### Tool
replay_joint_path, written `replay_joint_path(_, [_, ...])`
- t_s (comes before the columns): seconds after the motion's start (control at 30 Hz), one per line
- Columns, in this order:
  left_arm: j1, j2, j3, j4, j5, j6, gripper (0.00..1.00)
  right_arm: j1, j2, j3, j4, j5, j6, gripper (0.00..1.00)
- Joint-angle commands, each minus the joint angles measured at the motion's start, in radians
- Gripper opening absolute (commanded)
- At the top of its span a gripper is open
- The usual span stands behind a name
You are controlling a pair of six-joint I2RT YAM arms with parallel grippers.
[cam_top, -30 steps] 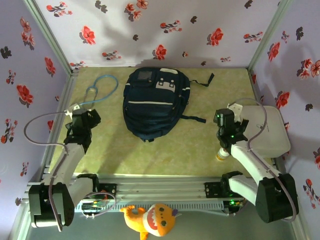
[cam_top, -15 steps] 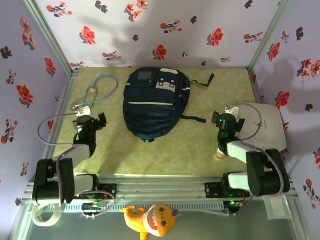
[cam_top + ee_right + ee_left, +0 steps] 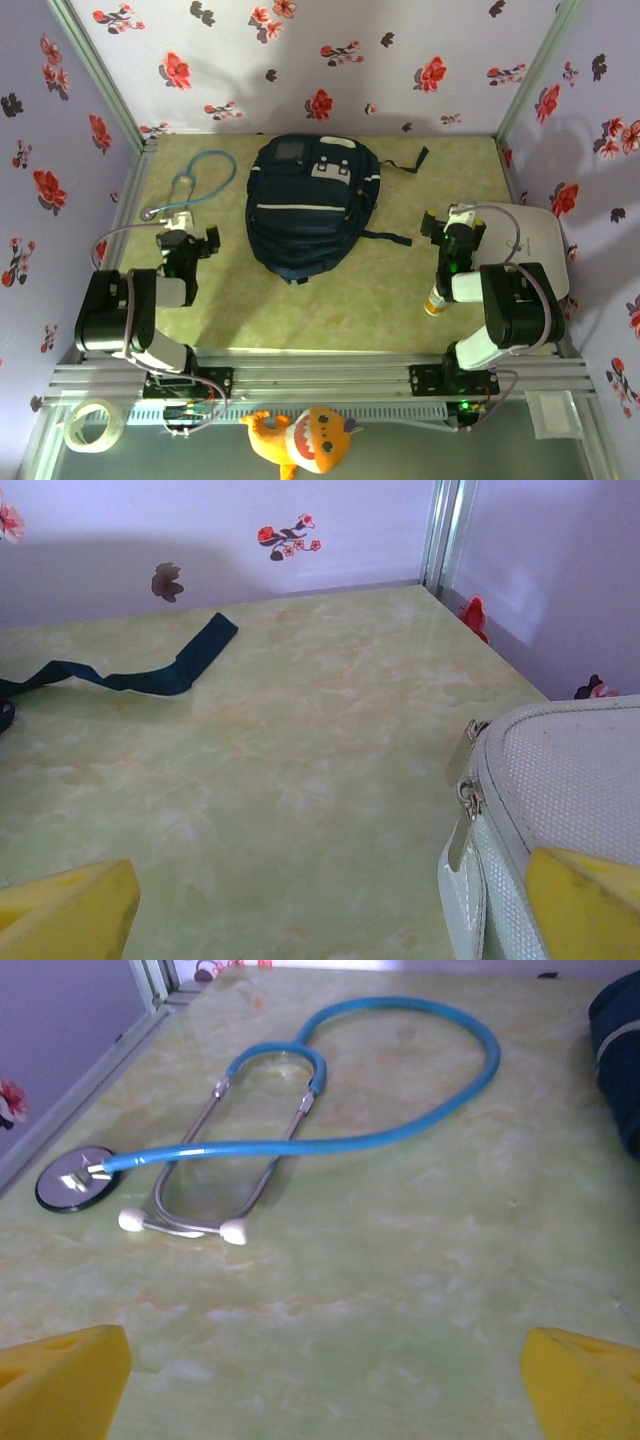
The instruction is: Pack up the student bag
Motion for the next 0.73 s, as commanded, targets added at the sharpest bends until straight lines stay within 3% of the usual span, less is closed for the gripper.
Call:
replay_joint_path(0.0, [0.015,0.015,0.031,0.068,-0.022,0.016,1.0,-0.012,0.021,0.03,-0.109,-0.013,0.057,0.99])
replay_joint_path(0.7, [0.004,0.017,0.054,0.026,-0.034,0.024,1.0,-0.02,0.025,0.029,-0.099,-0.027,0.059,0.99])
